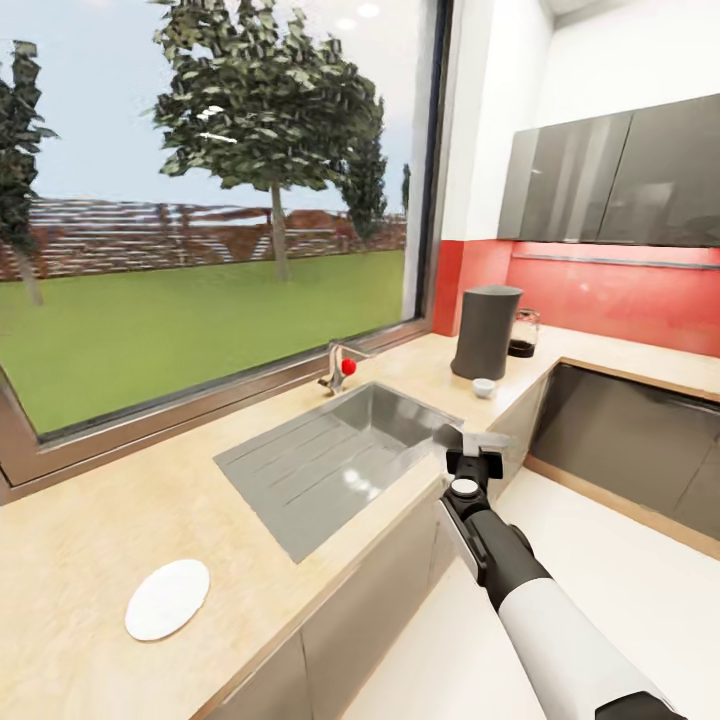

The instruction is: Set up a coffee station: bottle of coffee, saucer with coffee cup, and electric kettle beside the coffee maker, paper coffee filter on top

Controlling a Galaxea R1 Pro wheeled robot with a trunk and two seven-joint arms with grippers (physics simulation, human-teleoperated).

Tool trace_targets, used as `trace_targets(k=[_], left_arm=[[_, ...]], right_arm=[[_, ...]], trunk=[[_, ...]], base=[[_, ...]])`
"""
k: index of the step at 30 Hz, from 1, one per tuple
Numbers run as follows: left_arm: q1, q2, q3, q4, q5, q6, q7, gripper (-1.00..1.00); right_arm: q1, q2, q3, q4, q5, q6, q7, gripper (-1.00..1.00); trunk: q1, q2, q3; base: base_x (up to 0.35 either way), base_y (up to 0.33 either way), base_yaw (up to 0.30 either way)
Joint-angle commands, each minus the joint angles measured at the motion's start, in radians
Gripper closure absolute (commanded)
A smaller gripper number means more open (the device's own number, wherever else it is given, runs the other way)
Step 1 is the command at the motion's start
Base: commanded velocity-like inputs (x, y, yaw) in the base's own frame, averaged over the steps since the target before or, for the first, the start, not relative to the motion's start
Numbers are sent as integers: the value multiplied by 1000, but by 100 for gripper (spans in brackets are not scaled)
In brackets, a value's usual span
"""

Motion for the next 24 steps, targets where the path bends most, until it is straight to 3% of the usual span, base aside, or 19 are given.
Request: trace_targets(k=[1, 24], left_arm=[[0, 0, 1, -1, -3, 3, 3, -100], [-1, 0, 0, -3, -2, -5, 3, -100]], right_arm=[[-1, 0, 3, 0, -3, 4, -4, 100], [-1, 0, 4, 1, -3, 4, -4, 100]], trunk=[[1, -1, -1], [1, -1, -1]], base=[[231, -237, -256], [232, -237, -260]])
